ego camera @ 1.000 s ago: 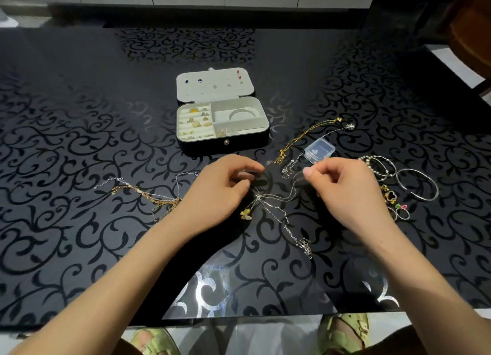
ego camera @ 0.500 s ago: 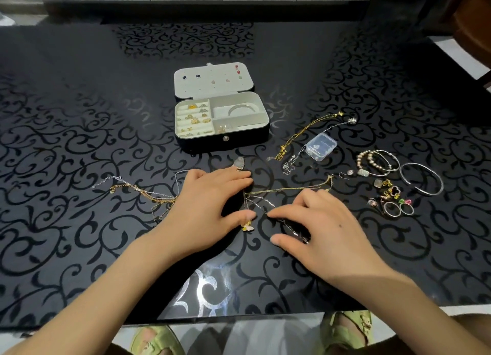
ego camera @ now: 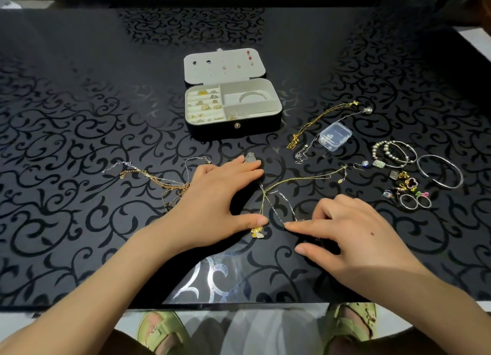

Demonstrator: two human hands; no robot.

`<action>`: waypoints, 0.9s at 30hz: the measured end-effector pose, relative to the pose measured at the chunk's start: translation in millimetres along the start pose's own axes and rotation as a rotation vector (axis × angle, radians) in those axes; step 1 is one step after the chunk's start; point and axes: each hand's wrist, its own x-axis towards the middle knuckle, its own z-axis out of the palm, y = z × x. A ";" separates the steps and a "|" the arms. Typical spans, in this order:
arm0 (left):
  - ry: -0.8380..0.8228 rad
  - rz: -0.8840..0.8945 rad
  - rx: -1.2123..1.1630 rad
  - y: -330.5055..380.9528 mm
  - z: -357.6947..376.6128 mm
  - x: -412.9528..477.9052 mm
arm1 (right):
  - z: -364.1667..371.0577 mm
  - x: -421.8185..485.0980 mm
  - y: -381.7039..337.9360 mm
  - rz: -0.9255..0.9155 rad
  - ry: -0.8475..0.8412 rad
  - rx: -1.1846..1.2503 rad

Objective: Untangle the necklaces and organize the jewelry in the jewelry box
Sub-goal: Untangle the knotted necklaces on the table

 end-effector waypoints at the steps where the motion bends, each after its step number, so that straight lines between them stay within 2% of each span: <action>1: 0.000 -0.003 -0.012 1.2 -0.9 -0.6 | -0.4 0.1 -0.7 -0.006 -0.002 0.009; 6: 0.144 -0.039 -0.077 15.5 -5.7 -11.8 | -9.3 2.7 -5.4 0.086 0.037 0.100; 9: 0.063 -0.029 -0.036 30.0 -4.1 -20.0 | -14.4 3.3 -7.4 0.140 -0.034 0.073; 12: 0.051 -0.001 0.019 32.8 0.4 -23.4 | -16.0 2.3 -8.5 0.157 -0.079 0.095; 17: 0.012 -0.008 0.024 33.9 -1.8 -20.4 | -15.2 3.4 -20.8 0.099 -0.164 0.137; 20: -0.001 -0.163 -0.216 35.3 -7.9 -17.2 | -14.0 4.2 -23.7 0.080 -0.164 0.173; 22: 0.021 -0.209 -0.414 38.8 -11.5 -13.6 | -14.2 5.0 -23.2 0.099 -0.072 0.240; 24: 0.030 -0.255 -0.611 42.6 -13.2 -10.5 | -13.7 7.7 -25.0 0.135 0.030 0.386; 27: 0.068 -0.289 -0.778 51.5 -13.9 -3.5 | -11.7 13.4 -29.3 0.206 0.138 0.618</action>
